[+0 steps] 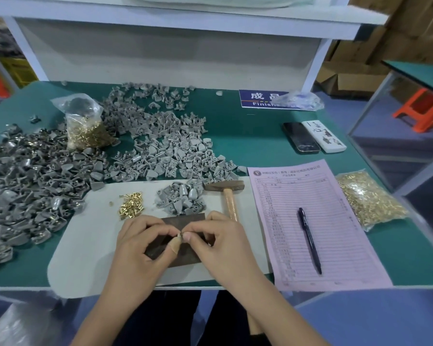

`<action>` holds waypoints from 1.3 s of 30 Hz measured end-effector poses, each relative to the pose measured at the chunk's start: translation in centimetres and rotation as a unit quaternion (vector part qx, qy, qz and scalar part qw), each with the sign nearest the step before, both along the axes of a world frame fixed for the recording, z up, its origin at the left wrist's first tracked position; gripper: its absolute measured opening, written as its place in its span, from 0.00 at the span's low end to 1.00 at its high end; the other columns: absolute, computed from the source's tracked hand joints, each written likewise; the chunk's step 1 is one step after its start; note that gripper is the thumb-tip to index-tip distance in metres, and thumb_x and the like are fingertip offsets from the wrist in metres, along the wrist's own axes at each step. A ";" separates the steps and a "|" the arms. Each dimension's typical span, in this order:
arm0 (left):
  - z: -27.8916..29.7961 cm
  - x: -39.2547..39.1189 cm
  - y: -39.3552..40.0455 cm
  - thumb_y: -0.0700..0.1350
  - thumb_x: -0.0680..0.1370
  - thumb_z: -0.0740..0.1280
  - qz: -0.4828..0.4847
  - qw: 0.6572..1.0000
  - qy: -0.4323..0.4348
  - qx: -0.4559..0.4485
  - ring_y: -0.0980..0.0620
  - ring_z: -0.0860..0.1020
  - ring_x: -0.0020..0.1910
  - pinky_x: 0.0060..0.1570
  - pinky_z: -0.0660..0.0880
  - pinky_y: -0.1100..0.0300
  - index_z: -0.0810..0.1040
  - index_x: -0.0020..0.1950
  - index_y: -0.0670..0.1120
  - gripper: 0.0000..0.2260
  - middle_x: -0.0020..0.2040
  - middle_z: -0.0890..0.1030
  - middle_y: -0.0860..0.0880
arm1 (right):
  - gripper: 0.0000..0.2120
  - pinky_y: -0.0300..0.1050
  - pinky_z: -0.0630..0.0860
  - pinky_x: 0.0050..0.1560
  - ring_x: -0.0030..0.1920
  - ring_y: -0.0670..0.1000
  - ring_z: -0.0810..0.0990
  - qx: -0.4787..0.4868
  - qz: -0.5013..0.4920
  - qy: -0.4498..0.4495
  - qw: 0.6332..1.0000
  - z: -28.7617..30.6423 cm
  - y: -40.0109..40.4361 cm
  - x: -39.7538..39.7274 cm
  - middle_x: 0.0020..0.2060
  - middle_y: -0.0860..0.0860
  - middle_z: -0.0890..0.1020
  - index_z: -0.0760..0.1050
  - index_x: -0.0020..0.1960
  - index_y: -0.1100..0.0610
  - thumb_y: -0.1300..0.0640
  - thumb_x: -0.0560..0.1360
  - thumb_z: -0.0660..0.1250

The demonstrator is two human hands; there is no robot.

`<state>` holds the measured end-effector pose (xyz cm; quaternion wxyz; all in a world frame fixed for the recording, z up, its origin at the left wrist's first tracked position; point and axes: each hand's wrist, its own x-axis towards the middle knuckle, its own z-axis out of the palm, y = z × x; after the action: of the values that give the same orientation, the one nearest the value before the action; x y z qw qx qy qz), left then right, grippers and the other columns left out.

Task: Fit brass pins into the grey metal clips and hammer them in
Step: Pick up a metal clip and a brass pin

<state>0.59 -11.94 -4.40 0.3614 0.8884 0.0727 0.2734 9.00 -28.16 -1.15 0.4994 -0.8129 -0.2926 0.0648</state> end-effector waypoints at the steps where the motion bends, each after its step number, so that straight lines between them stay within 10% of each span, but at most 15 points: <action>1: 0.0 0.0 0.0 0.57 0.74 0.69 -0.001 1.000 -0.001 0.000 0.56 0.73 0.56 0.57 0.65 0.67 0.80 0.48 0.63 0.04 0.50 0.75 0.64 | 0.06 0.31 0.65 0.38 0.35 0.44 0.73 -0.008 0.000 -0.006 1.000 0.1 0.0 0.0 0.32 0.42 0.69 0.88 0.46 0.48 0.59 0.74 0.75; 8: 0.4 -0.1 -0.2 0.58 0.73 0.68 -0.003 1.000 0.003 -0.008 0.55 0.73 0.55 0.56 0.67 0.64 0.82 0.47 0.59 0.07 0.48 0.77 0.59 | 0.05 0.49 0.78 0.47 0.42 0.44 0.77 -0.111 0.007 -0.018 0.994 1.5 0.0 0.6 0.41 0.43 0.81 0.87 0.48 0.42 0.50 0.74 0.75; 17: 0.5 0.0 0.0 0.56 0.73 0.68 -0.007 1.000 0.007 -0.007 0.52 0.73 0.54 0.55 0.66 0.65 0.83 0.47 0.58 0.07 0.47 0.77 0.59 | 0.04 0.42 0.65 0.37 0.44 0.44 0.78 -0.268 -0.017 -0.151 0.951 3.5 0.5 0.3 0.45 0.39 0.83 0.81 0.48 0.37 0.42 0.74 0.70; 29: 0.4 0.4 0.2 0.51 0.71 0.72 0.011 1.000 0.001 0.012 0.54 0.74 0.49 0.52 0.68 0.62 0.82 0.45 0.59 0.05 0.45 0.76 0.62 | 0.01 0.42 0.69 0.40 0.45 0.42 0.76 -0.263 0.006 -0.135 0.955 4.1 0.7 0.5 0.44 0.39 0.78 0.82 0.45 0.41 0.45 0.74 0.71; 39: 0.1 0.9 0.3 0.54 0.70 0.69 0.007 1.000 -0.010 0.006 0.51 0.74 0.48 0.52 0.66 0.64 0.84 0.45 0.55 0.07 0.44 0.77 0.59 | 0.09 0.47 0.65 0.41 0.56 0.52 0.78 -0.409 0.088 -0.224 0.880 6.0 2.3 -0.7 0.52 0.47 0.76 0.81 0.54 0.49 0.58 0.79 0.64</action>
<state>1.47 -11.68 -4.27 0.3553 0.8871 0.0732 0.2853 8.28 -25.87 4.83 0.0359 -0.9085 -0.4146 0.0383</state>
